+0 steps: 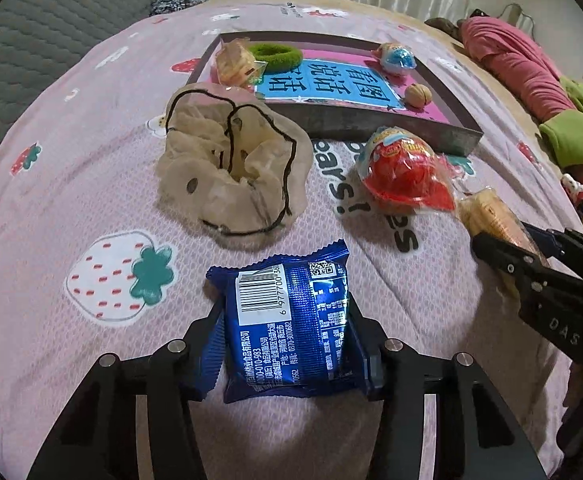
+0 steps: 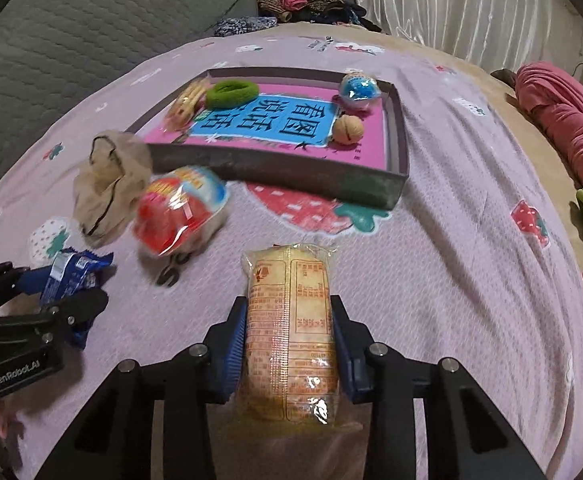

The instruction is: Organize objects

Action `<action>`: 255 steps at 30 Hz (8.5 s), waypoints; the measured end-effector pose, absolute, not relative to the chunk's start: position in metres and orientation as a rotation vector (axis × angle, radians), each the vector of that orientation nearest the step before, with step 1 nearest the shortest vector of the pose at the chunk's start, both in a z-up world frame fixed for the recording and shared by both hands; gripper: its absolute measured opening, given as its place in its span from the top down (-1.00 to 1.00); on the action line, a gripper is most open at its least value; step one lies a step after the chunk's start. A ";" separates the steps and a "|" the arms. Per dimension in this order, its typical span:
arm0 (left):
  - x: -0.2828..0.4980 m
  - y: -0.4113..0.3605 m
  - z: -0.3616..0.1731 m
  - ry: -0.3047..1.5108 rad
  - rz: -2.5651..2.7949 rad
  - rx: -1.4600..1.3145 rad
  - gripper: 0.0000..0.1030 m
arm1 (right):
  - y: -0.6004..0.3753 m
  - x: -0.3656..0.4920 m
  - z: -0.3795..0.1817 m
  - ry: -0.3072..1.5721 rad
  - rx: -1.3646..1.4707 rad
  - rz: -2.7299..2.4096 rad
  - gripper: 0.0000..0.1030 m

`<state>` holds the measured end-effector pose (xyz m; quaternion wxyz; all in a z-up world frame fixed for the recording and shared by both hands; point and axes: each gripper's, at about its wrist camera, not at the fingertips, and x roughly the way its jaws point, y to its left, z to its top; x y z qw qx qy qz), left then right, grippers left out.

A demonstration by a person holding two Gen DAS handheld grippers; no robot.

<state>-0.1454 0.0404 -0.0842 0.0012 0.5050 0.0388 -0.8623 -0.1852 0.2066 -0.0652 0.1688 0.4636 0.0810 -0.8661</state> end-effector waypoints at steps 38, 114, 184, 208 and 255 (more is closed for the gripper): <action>-0.147 0.025 0.076 -0.021 -2.916 1.204 -0.04 | 0.182 -0.163 0.105 0.221 0.948 -2.628 0.26; -0.328 -0.004 -0.005 -0.031 -2.877 1.167 -0.04 | 0.173 -0.326 0.047 0.198 0.915 -2.727 0.25; -0.338 -0.012 -0.071 -0.026 -2.803 1.344 -0.21 | 0.184 -0.374 -0.063 0.212 1.116 -2.707 -0.26; -0.320 -0.019 -0.031 0.004 -2.867 1.185 -0.50 | 0.174 -0.357 -0.042 0.268 1.040 -2.737 -0.48; -0.162 -0.030 0.118 -0.045 -2.858 0.939 -0.70 | 0.156 -0.176 0.140 0.251 0.670 -2.893 -0.96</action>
